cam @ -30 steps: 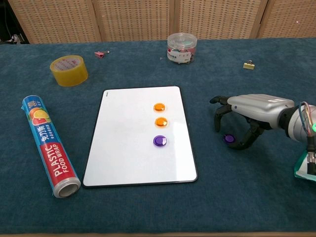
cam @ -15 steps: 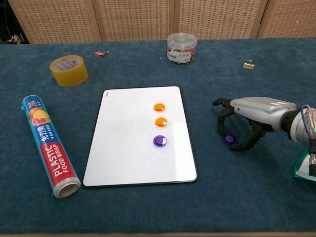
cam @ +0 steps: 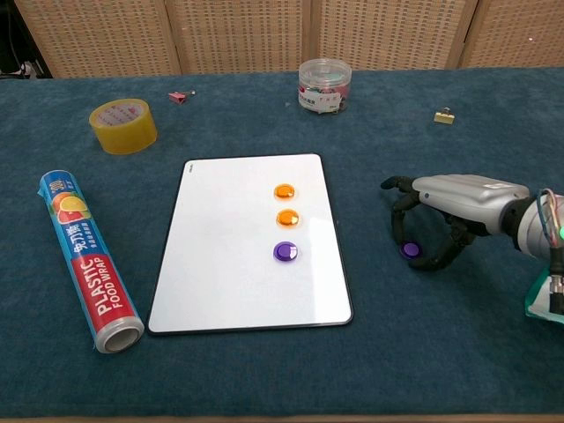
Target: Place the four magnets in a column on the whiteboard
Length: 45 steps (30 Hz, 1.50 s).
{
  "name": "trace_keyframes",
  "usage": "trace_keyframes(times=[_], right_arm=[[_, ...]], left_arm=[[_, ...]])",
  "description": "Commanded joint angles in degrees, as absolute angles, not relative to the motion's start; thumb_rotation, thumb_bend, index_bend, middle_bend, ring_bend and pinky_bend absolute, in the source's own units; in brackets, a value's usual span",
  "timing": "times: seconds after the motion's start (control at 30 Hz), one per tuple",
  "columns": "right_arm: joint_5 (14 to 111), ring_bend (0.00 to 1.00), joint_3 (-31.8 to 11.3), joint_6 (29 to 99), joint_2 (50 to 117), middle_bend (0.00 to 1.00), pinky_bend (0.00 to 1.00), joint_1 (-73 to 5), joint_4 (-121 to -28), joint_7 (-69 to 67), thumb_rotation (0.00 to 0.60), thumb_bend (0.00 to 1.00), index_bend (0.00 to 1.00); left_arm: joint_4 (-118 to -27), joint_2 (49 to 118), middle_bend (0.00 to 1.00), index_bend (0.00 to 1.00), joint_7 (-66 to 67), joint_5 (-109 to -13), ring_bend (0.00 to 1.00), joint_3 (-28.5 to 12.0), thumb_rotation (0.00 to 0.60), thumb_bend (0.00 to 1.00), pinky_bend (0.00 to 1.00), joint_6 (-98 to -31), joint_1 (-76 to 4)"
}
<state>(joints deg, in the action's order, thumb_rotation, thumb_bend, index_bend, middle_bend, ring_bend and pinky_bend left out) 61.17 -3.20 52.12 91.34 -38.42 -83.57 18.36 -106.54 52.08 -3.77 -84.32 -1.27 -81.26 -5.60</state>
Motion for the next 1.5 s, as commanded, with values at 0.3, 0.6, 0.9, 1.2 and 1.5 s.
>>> trace_keyframes(times=[0.3,0.6,0.9,1.2,1.5], right_arm=[[61.46,0.00,-4.08,53.06,90.85,0.00,0.00,-38.25,-85.60,19.62,0.600,0.33,0.56],[62.47,0.00,-6.05,53.19,90.56,0.00,0.00,-40.69,-93.09,23.32,0.600,0.33,0.56],[57.90,0.00,-8.28,52.24,96.71,0.00,0.00,-46.15,-95.03,32.00,0.600,0.33,0.56],[52.54,0.00,-8.76,53.66,101.68,0.00,0.00,-49.19,-93.33,37.75,0.600,0.33,0.57],[49.52,0.00,-8.28,54.38,103.55,0.00,0.00,-50.33,-91.78,39.21,0.600,0.33,0.57]], left_arm=[[-106.56,52.00,0.00,0.00,-3.94,-84.46,0.00,-1.22,0.600,0.00,0.00,-81.36,-5.52],[-106.55,51.96,0.00,0.00,-4.07,-84.88,0.00,-1.11,0.600,0.00,0.00,-81.29,-5.60],[-106.49,51.60,0.00,0.00,-5.08,-84.96,0.00,-1.12,0.600,0.00,0.00,-81.51,-5.46],[-105.94,50.72,0.00,0.00,-7.54,-85.31,0.00,-1.16,0.600,0.00,0.00,-81.70,-5.37],[-105.73,50.14,0.00,0.00,-8.97,-85.77,0.00,-1.07,0.600,0.00,0.00,-82.08,-5.14]])
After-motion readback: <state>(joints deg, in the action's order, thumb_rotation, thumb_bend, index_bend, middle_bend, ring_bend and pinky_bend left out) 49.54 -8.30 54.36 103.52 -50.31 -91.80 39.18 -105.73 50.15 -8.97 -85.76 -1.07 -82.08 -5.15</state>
